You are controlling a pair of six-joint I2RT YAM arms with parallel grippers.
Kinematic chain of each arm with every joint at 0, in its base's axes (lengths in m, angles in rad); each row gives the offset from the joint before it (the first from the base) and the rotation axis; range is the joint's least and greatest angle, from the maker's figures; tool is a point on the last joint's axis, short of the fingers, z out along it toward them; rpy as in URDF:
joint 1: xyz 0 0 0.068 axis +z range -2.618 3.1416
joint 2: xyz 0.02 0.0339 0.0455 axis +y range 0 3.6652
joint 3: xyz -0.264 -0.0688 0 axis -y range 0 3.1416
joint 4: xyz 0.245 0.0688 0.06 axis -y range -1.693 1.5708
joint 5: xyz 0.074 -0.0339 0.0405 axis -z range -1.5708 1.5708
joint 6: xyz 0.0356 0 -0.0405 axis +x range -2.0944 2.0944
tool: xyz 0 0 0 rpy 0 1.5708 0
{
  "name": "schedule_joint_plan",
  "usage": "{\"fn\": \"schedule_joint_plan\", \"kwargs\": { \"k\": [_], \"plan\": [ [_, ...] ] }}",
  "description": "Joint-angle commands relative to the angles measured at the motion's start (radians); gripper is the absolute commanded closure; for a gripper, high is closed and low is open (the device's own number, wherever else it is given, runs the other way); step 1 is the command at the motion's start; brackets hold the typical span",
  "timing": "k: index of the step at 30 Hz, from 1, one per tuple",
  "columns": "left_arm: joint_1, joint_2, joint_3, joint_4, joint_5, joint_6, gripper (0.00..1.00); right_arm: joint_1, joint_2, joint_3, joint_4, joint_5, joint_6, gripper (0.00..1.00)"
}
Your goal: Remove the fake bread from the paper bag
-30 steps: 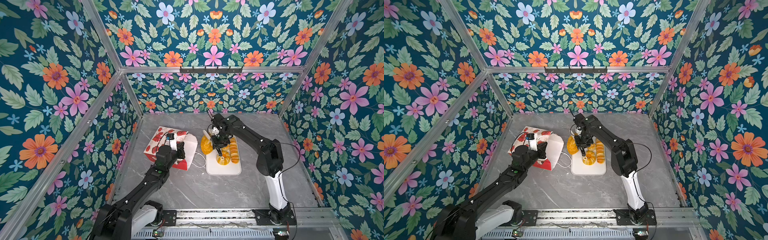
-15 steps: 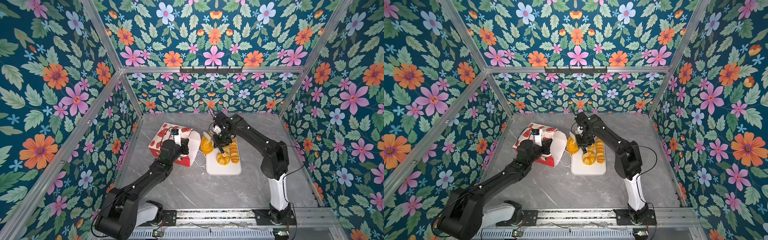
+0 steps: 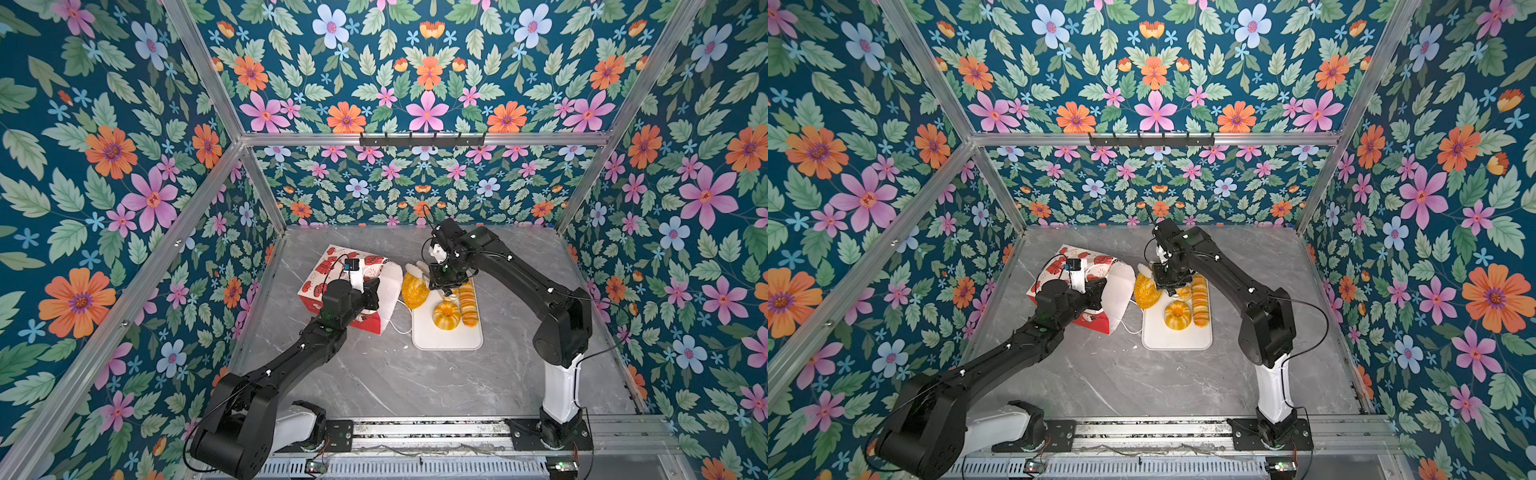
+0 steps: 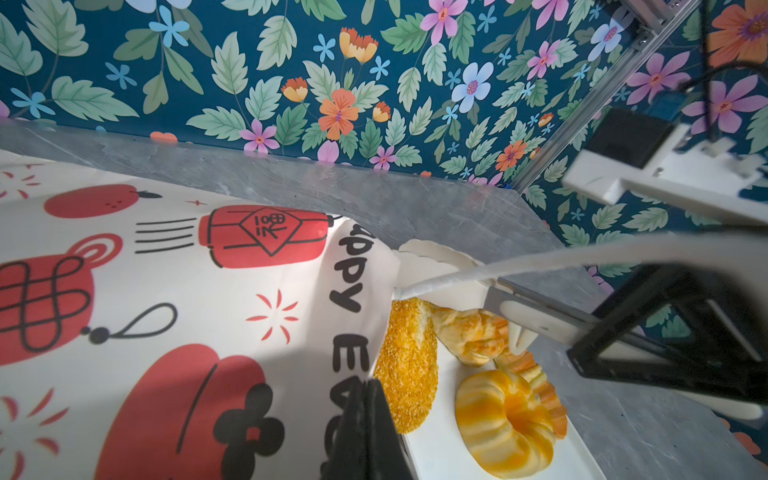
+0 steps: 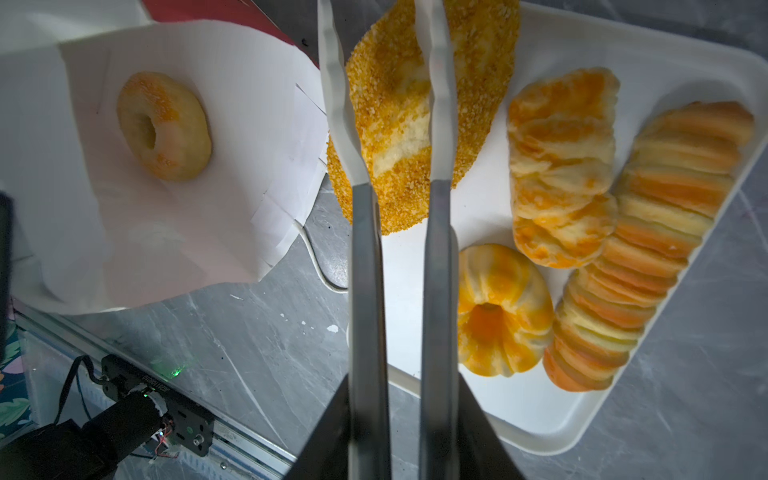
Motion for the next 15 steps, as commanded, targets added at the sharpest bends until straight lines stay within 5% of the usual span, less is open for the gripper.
{"fn": "schedule_joint_plan", "kwargs": {
  "k": [1, 15],
  "plan": [
    [-0.002, 0.000, 0.002, 0.022, 0.011, 0.002, 1.00, -0.001, -0.039, -0.013, -0.015, 0.016, 0.014, 0.66],
    [-0.002, -0.004, -0.015, 0.031, 0.008, 0.008, 1.00, -0.037, -0.123, -0.097, -0.126, -0.077, 0.037, 0.63]
  ]
}}
